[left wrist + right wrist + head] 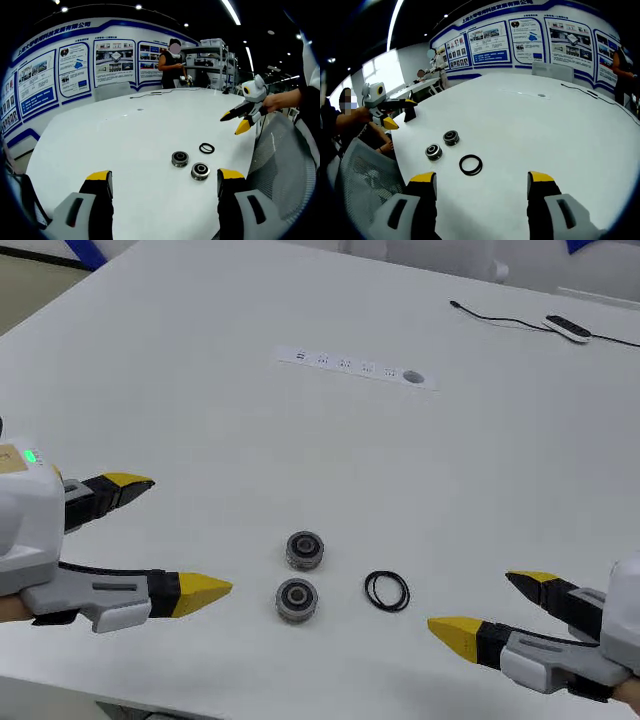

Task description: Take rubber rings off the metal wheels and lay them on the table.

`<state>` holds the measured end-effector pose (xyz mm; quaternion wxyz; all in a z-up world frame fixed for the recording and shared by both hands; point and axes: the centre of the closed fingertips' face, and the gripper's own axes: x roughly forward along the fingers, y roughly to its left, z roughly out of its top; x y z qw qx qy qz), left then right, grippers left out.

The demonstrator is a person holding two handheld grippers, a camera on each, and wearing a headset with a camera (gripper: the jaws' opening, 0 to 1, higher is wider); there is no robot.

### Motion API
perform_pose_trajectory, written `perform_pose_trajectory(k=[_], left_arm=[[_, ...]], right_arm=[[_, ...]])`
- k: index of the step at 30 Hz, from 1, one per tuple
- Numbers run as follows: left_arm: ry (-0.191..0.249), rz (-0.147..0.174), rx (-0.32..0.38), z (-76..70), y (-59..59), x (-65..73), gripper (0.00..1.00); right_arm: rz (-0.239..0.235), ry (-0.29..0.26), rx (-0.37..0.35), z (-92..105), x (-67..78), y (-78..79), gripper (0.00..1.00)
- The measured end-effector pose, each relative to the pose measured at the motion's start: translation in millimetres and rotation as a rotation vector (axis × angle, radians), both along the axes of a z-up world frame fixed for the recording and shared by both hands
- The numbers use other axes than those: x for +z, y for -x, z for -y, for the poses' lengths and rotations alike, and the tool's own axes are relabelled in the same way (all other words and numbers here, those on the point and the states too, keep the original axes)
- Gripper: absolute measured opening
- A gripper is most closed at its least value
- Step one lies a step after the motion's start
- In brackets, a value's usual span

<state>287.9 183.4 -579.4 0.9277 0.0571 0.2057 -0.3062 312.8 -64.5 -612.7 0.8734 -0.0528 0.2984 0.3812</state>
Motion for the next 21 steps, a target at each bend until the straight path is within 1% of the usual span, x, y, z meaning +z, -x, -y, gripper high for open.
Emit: perform_pose_trajectory(k=[3, 6, 10, 14, 17, 21], left_arm=[[0.005, -0.002, 0.003, 1.2, 0.9, -1.5, 0.91], [-0.001, -0.011, -0.001, 2.6, 2.8, -4.9, 0.92], [0.004, -0.023, -0.002, 4.3, 5.0, -8.8, 0.94], [0.003, -0.030, 0.002, 4.1, 5.9, -11.1, 0.94], [0.005, -0.032, -0.002, 5.5, 7.4, -11.7, 0.95], [0.005, -0.038, -0.007, 7.3, 9.2, -12.8, 0.95]], right_arm=[[-0.007, -0.005, -0.010, 1.9, -2.0, -0.4, 0.77], [-0.013, 0.000, -0.012, 2.9, -3.1, -0.3, 0.78], [-0.031, -0.038, -0.051, 3.9, -2.3, -4.4, 0.79], [-0.033, -0.031, -0.045, 2.5, -2.9, -3.9, 0.79], [-0.039, -0.046, -0.054, 1.1, -2.5, -4.8, 0.79], [-0.035, -0.034, -0.041, -0.7, -2.9, -4.2, 0.79]])
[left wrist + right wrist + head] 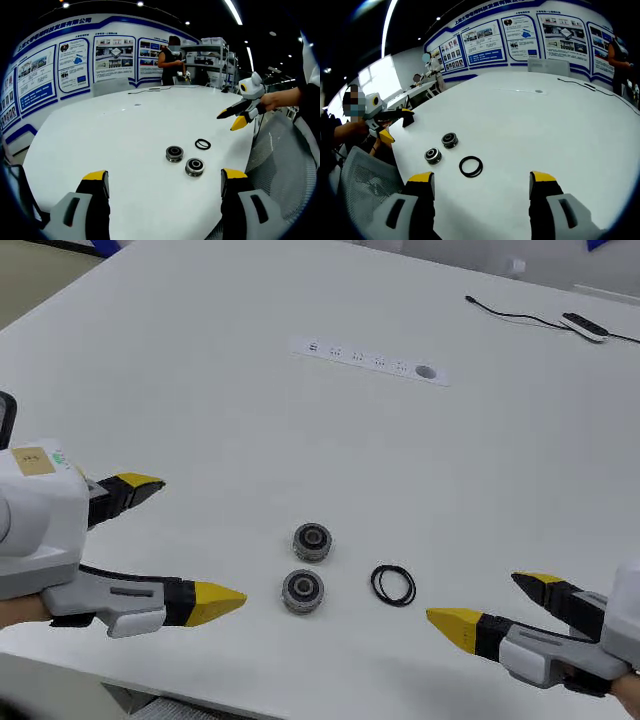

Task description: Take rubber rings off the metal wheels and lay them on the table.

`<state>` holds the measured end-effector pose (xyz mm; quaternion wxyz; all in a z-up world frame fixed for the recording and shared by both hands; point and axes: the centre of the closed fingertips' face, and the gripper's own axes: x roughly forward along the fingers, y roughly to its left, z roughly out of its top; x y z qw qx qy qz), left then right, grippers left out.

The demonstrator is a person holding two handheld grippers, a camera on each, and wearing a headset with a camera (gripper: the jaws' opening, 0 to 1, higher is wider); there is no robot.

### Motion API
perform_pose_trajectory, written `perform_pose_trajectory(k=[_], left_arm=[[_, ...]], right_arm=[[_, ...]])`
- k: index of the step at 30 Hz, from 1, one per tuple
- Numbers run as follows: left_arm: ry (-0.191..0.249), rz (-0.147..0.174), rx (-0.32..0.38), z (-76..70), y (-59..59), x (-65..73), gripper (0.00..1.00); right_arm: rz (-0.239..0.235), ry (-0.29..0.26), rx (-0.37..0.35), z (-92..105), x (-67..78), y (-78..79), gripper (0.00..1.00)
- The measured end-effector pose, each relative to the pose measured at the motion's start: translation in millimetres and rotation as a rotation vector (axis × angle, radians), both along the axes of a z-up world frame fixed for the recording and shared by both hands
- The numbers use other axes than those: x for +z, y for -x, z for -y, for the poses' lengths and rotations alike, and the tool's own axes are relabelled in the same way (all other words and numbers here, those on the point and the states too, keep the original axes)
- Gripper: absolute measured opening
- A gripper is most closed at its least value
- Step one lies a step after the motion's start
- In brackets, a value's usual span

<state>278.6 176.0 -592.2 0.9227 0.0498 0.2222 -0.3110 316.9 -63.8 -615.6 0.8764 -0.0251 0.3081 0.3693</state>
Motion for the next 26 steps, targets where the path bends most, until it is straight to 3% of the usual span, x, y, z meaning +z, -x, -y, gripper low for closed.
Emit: perform_pose_trajectory(k=[11, 26], left_arm=[[-0.006, -0.012, -0.031, 10.9, 3.3, -4.5, 0.95], [-0.007, -0.019, -0.048, 13.8, 3.7, -4.5, 0.95]], right_arm=[[-0.007, -0.031, -0.046, 8.4, 2.7, -1.6, 0.79], [-0.011, -0.018, -0.061, 12.7, -0.6, 0.0, 0.78]])
